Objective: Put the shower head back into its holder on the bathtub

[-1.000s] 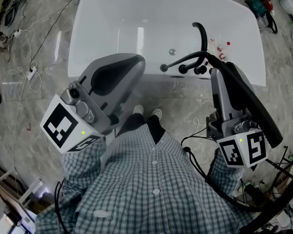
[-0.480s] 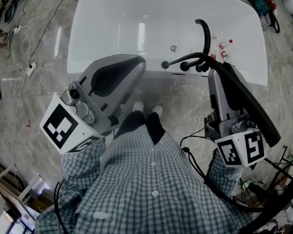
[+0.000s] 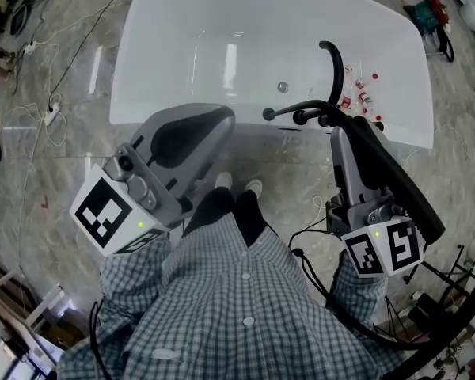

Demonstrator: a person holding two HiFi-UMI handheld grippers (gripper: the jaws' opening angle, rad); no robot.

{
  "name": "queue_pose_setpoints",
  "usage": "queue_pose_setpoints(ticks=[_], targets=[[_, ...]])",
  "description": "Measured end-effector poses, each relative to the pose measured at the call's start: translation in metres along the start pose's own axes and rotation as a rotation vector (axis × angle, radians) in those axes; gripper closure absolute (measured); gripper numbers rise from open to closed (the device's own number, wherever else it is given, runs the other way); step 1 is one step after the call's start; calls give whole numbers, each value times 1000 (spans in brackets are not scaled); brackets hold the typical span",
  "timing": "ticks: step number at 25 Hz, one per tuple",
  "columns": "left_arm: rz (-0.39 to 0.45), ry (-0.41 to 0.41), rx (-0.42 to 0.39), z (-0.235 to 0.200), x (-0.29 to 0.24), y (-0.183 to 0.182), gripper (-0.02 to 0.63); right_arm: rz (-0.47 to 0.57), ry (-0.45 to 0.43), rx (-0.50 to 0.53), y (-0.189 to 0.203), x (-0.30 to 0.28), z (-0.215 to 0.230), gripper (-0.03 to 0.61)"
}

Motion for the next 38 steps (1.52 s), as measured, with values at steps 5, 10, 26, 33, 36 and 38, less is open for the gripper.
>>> queue_pose_setpoints(ticks=[5,10,26,33,36,38], targets=[[-7,-8,11,-4,3,6,606,-15,-5,-28,12,-2,-1,443],[-10,-4,26,-8,-1,13,606,-45,-8,-51,22,-4,-1,443],[-42,11,57,-8,-6,40,606,-71,-8,-71,49,-7,6,443],[-57,20,69,-12,-5,49,606,-98,-12,-58,58,-13,2,443],[-62,24,76,-13,-6,55,606,-113,-23,-71,66,-13,0,443],[-63,23,80,-13,-6,58,606,-121,-25,-76,71,-13,1,443]])
Point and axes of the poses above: the fingertips, and each gripper's own axes: x backward along the fingers, z to its right, y out of its underside, the point moved 7 cm from there along x, backward along the fingers, and after that the axes turned 4 degrees about z, right-handed, at the moved point
